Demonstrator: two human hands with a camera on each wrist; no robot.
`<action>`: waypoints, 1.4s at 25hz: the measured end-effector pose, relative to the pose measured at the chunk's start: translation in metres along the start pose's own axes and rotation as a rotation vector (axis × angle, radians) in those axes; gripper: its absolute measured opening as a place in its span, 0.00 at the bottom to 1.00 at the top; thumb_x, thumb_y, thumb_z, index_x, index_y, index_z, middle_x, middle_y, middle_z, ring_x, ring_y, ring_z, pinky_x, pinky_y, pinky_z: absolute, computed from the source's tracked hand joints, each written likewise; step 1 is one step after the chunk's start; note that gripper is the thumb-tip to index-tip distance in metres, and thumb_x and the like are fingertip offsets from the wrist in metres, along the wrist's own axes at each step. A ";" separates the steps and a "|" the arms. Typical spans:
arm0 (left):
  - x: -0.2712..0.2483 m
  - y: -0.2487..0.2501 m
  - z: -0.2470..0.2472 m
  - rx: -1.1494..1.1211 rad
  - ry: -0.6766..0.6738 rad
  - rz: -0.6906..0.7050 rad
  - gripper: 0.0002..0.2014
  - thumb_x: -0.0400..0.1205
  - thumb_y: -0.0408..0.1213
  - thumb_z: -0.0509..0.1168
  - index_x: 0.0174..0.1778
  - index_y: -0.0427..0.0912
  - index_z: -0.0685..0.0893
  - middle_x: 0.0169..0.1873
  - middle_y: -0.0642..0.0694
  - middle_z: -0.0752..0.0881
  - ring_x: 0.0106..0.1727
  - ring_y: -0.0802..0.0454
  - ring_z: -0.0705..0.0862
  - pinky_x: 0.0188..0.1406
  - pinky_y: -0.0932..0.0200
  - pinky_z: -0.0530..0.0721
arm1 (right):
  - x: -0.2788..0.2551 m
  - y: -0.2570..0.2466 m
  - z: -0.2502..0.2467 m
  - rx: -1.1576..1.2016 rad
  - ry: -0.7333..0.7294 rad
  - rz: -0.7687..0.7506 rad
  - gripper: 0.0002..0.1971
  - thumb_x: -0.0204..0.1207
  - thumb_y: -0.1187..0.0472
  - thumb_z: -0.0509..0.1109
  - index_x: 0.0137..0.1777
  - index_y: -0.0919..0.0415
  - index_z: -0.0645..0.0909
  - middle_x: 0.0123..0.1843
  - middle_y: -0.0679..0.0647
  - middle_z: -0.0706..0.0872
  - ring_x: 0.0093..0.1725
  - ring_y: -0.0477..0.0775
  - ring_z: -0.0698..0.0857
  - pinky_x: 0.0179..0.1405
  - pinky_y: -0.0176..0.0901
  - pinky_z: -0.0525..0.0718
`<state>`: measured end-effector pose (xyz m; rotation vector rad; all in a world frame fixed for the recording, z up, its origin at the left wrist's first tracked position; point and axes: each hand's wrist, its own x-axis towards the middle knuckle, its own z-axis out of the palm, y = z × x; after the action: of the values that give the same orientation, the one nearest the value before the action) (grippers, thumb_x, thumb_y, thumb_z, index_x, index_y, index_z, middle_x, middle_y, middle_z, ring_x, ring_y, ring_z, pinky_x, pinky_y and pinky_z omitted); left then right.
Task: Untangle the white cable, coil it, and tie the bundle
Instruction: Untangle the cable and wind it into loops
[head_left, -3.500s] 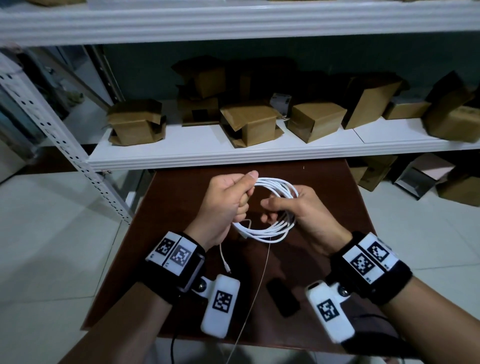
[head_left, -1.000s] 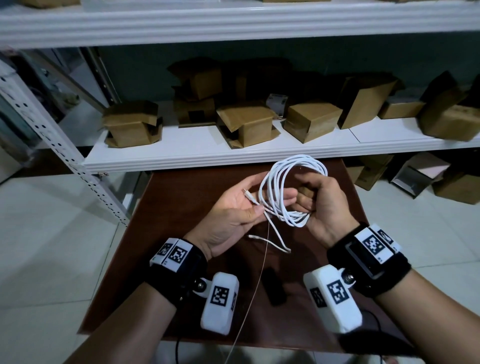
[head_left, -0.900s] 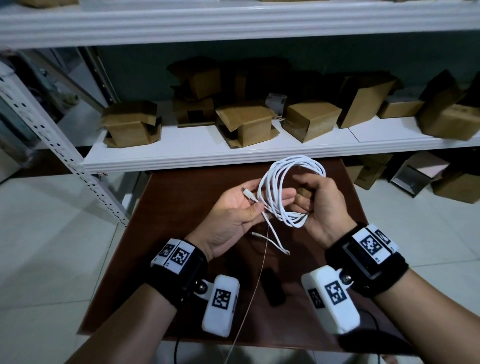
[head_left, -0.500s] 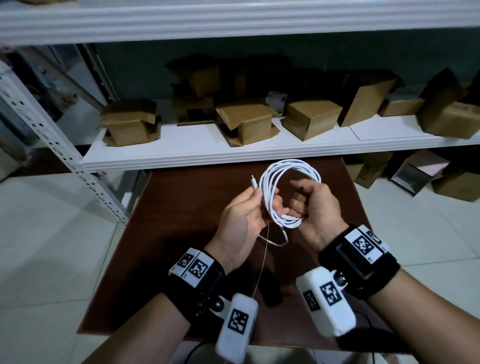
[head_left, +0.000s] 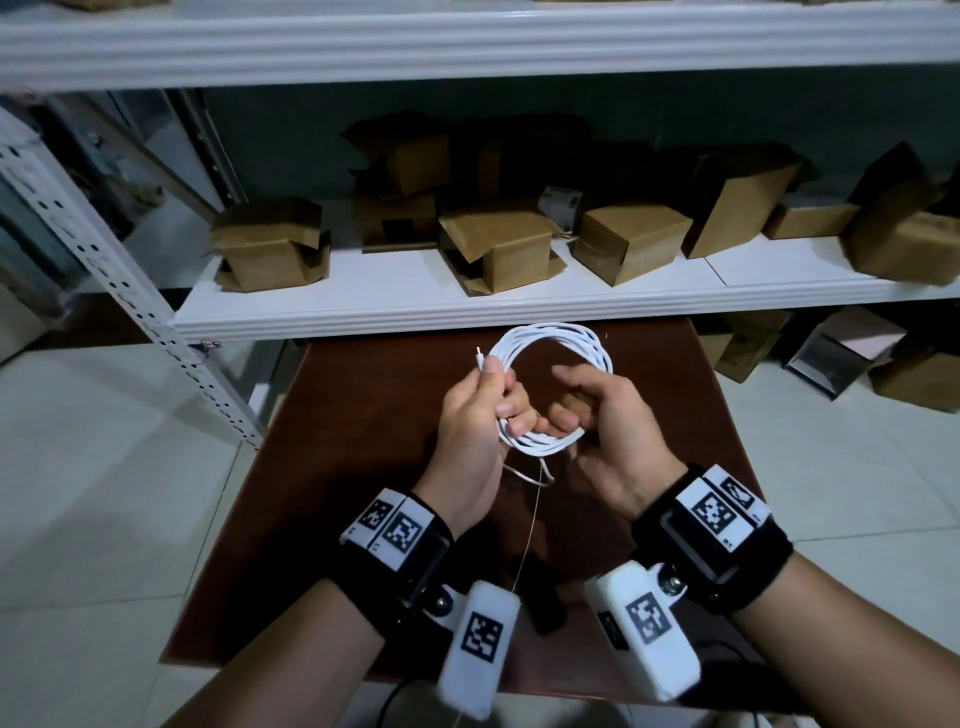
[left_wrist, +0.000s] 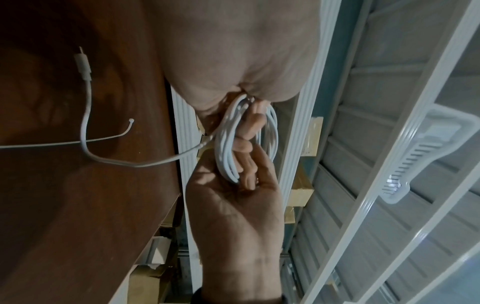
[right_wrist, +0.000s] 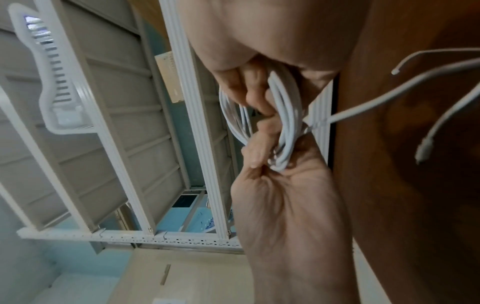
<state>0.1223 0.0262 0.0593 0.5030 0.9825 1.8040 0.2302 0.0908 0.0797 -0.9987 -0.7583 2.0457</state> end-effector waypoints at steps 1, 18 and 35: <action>0.001 0.004 -0.002 -0.025 0.000 -0.015 0.17 0.97 0.42 0.52 0.43 0.41 0.72 0.25 0.52 0.66 0.22 0.59 0.65 0.29 0.61 0.78 | -0.001 -0.004 0.000 -0.050 -0.064 0.006 0.20 0.76 0.68 0.71 0.26 0.55 0.69 0.22 0.51 0.60 0.22 0.52 0.67 0.23 0.42 0.72; -0.012 0.002 -0.008 1.206 -0.324 0.118 0.21 0.84 0.49 0.58 0.26 0.44 0.73 0.23 0.51 0.77 0.26 0.53 0.74 0.33 0.50 0.69 | -0.012 -0.020 -0.019 -1.548 -0.369 -0.543 0.19 0.63 0.59 0.69 0.55 0.52 0.74 0.31 0.51 0.86 0.31 0.55 0.87 0.30 0.47 0.79; -0.005 0.019 -0.012 0.414 -0.049 -0.183 0.12 0.82 0.40 0.78 0.52 0.39 0.82 0.22 0.55 0.67 0.20 0.61 0.62 0.20 0.66 0.61 | 0.007 -0.011 -0.018 -1.264 -0.207 -0.454 0.15 0.81 0.61 0.69 0.33 0.66 0.77 0.24 0.51 0.74 0.25 0.49 0.70 0.26 0.53 0.70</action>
<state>0.1054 0.0136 0.0684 0.6831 1.3316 1.4219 0.2460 0.1064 0.0759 -1.0539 -2.2707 1.1411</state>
